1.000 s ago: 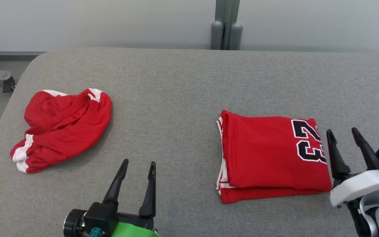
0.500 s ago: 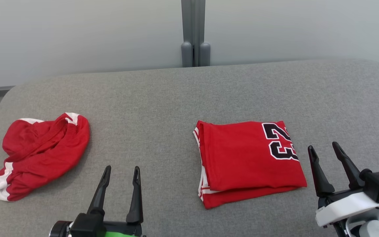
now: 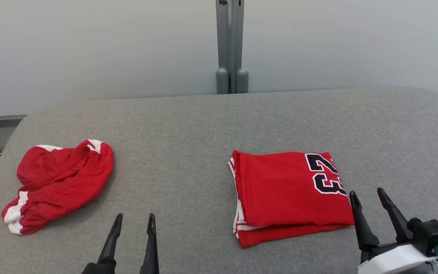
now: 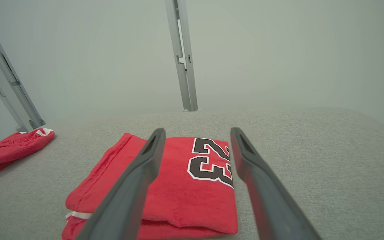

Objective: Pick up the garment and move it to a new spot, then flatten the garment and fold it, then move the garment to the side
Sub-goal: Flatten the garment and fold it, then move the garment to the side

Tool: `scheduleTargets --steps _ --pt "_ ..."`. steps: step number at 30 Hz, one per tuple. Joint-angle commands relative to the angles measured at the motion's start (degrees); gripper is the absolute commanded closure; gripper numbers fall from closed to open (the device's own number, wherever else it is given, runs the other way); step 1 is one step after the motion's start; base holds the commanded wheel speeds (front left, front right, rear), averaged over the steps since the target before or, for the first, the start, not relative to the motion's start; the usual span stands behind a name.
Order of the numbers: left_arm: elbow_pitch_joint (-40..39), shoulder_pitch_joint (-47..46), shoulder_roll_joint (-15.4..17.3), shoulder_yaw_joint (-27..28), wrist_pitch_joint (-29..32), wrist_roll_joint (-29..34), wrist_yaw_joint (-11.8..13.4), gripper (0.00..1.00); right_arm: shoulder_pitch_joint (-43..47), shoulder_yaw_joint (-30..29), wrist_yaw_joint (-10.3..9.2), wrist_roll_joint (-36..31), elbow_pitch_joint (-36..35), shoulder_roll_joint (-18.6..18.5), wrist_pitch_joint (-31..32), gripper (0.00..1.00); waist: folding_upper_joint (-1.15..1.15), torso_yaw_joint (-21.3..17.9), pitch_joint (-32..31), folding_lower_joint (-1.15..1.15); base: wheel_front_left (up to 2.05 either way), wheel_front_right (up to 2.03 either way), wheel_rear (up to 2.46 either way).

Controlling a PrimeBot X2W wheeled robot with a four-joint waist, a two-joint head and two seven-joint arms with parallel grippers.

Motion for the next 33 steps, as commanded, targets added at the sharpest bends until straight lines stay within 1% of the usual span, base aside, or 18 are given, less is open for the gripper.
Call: scheduleTargets --steps 1,14,33 --pt "0.13 1.03 0.06 0.35 0.00 -0.05 -0.27 0.00 0.84 0.15 0.00 -0.51 0.24 0.10 -0.23 0.00 0.00 0.21 -0.30 0.00 0.00 0.00 0.00" --pt "0.68 1.11 0.06 0.41 0.00 0.99 0.09 0.00 1.51 0.96 0.00 -1.22 1.19 0.99 -0.24 0.00 0.00 0.22 -1.07 0.00 0.00 0.00 0.00" --pt "0.04 0.75 0.06 0.00 0.00 2.33 -0.19 0.00 1.98 1.18 0.00 -1.13 1.06 0.91 -0.24 0.00 0.00 0.71 -1.01 0.00 0.00 0.00 0.00"
